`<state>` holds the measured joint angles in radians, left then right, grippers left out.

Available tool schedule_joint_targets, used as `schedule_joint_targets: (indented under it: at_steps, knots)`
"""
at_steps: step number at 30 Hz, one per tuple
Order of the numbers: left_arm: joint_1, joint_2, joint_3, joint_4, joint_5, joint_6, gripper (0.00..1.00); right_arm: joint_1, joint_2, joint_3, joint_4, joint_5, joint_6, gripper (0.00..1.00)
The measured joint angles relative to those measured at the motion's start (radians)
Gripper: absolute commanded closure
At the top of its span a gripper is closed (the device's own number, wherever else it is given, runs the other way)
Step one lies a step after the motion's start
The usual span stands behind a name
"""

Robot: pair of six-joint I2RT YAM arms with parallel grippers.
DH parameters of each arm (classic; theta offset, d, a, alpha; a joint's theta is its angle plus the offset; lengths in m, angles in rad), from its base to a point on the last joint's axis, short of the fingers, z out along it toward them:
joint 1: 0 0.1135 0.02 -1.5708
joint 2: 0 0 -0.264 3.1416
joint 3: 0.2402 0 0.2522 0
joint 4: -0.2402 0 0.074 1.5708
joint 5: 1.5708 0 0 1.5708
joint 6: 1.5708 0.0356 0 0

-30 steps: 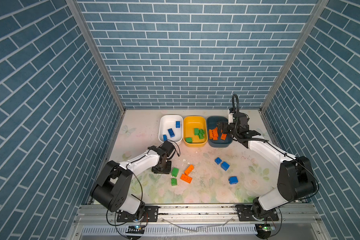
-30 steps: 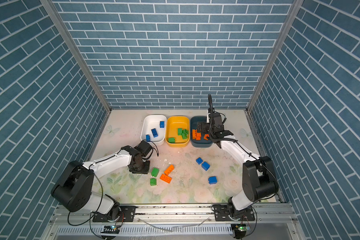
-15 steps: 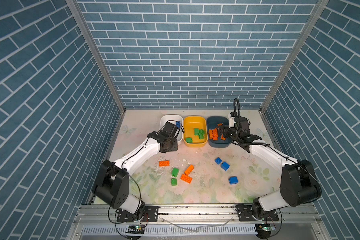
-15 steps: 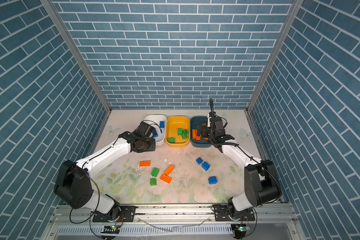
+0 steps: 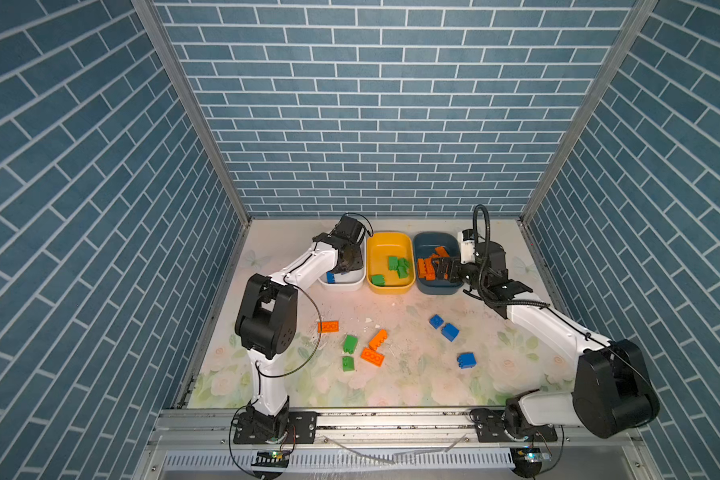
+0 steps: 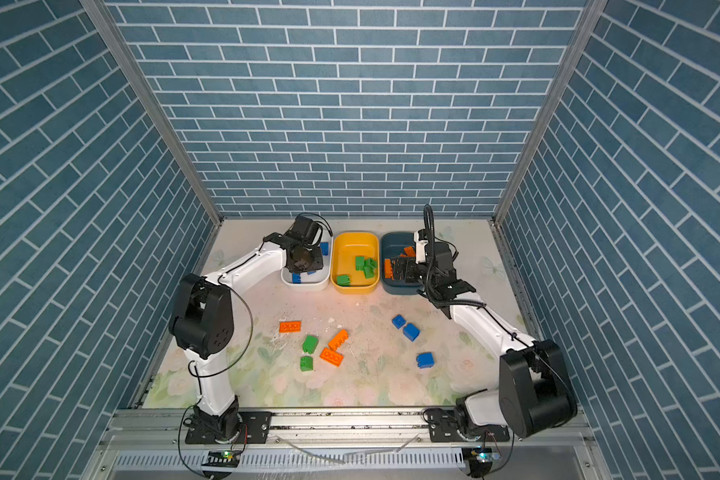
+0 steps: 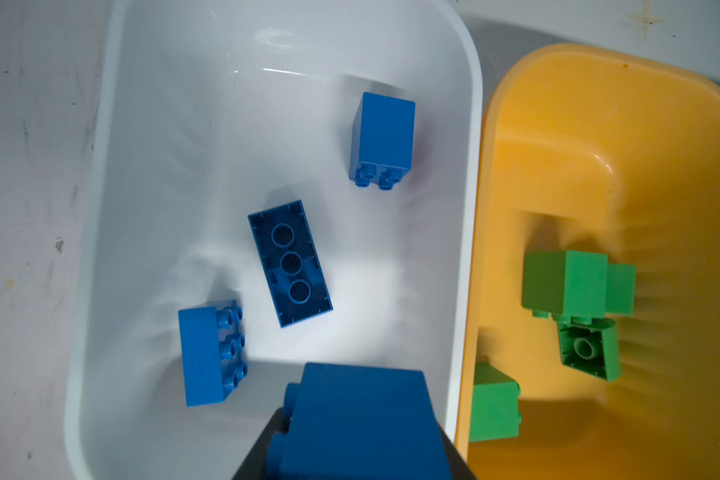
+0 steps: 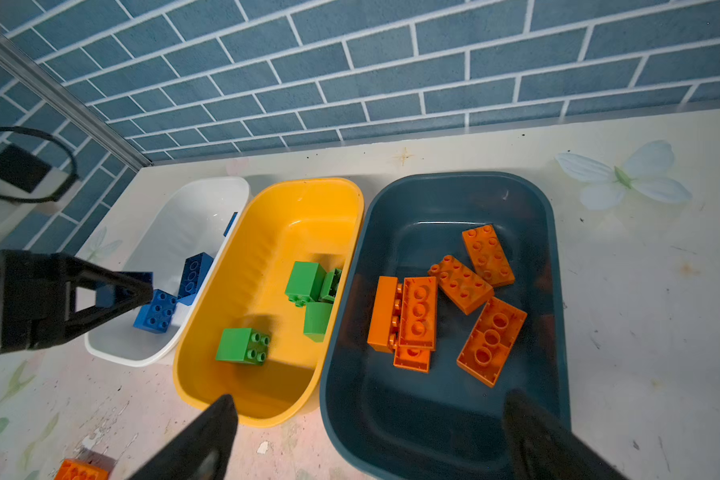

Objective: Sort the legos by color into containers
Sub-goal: 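Carry the blue brick over the white tub and open the left gripper, then lower the right gripper onto an orange brick in the pile and grasp it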

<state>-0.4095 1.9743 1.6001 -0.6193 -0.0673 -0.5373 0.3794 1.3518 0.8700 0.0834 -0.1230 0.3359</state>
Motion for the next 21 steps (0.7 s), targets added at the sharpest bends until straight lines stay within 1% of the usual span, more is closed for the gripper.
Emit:
schedule_joint_targets:
  at_steps: [2, 6, 8, 10, 15, 18, 21]
  knots:
    - [0.008, 0.036, 0.044, -0.012, 0.001, 0.000, 0.62, 0.001, -0.017, -0.010, 0.000, -0.009, 0.000, 0.01]
    - [0.022, 0.111, 0.145, -0.045, 0.012, 0.004, 0.34, 0.016, -0.042, -0.030, -0.001, -0.039, -0.005, 0.01]
    - [0.024, 0.129, 0.176, -0.059, 0.022, 0.002, 0.26, 0.029, -0.042, -0.032, -0.003, -0.050, -0.016, 0.01]
    - [0.025, 0.129, 0.185, -0.069, 0.033, -0.002, 0.21, 0.047, -0.042, -0.032, -0.008, -0.065, -0.030, 0.01]
    - [0.025, 0.105, 0.176, -0.074, 0.059, -0.007, 0.15, 0.127, -0.031, -0.032, -0.019, -0.108, -0.099, 0.01]
    - [0.025, 0.053, 0.130, -0.071, 0.065, -0.009, 0.12, 0.205, -0.013, -0.032, -0.021, -0.169, -0.200, 0.01]
    - [0.027, -0.029, 0.064, -0.066, 0.066, -0.011, 0.08, 0.292, -0.005, -0.051, 0.001, -0.235, -0.364, 0.01]
